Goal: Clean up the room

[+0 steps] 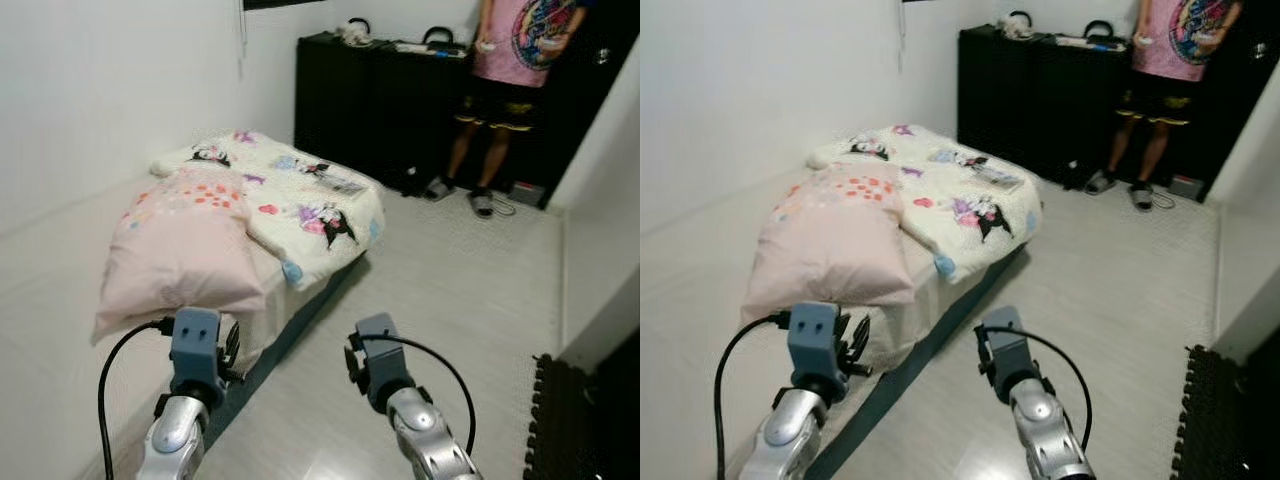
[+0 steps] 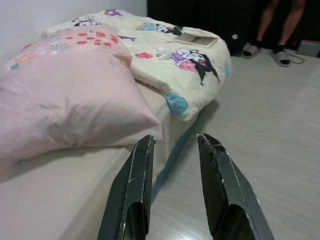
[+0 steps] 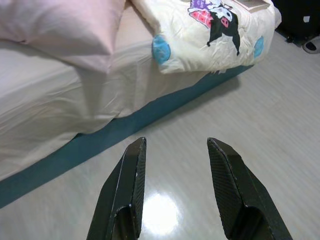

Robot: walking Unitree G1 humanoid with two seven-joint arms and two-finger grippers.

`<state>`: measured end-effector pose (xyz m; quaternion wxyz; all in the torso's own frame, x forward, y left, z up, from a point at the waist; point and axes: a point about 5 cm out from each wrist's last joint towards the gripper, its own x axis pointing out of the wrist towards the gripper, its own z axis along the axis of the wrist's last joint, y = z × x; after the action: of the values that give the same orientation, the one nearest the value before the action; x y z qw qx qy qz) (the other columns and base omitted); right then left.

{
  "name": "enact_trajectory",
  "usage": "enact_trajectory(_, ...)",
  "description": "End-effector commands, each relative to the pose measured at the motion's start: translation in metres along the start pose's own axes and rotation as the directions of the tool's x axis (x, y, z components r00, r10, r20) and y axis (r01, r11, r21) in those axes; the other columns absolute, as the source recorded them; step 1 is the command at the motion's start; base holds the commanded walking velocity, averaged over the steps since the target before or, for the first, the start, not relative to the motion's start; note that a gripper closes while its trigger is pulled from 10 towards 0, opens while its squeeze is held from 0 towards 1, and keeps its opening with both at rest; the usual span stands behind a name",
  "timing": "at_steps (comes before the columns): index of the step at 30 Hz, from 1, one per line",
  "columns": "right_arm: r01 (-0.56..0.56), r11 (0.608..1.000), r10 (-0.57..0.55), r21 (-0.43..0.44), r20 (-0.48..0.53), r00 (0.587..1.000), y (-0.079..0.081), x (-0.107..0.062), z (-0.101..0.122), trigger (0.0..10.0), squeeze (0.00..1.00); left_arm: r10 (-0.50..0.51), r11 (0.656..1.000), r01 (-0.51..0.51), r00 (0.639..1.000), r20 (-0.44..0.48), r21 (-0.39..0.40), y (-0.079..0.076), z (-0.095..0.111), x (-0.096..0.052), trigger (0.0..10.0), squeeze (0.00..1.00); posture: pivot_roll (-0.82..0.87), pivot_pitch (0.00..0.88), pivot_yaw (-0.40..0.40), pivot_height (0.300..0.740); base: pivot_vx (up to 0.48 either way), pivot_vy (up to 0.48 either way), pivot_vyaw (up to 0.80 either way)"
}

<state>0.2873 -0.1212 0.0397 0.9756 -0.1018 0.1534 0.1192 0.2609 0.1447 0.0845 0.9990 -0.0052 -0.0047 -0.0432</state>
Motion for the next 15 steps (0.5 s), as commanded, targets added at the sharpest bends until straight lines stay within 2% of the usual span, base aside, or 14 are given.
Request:
enact_trajectory(1, 0.011, 1.000, -0.011, -0.002, -0.011, 1.000, -0.0034, -0.0016, -0.0035, 10.0, 0.00, -0.015, 1.000, 0.015, 1.000, 0.005, -0.005, -0.0045, 0.0007, 0.0003, 10.0, 0.00, 0.06, 0.006, -0.024, 0.740, 0.349, 0.000, 0.00)
enact_trajectory(15, 0.009, 1.000, -0.010, -0.007, -0.017, 1.000, -0.0033, -0.0017, -0.0046, 10.0, 0.00, -0.011, 1.000, 0.011, 1.000, 0.003, -0.004, -0.0034, 0.0008, -0.0005, 10.0, 0.00, 0.06, 0.014, -0.028, 0.740, 0.348, 0.000, 0.00)
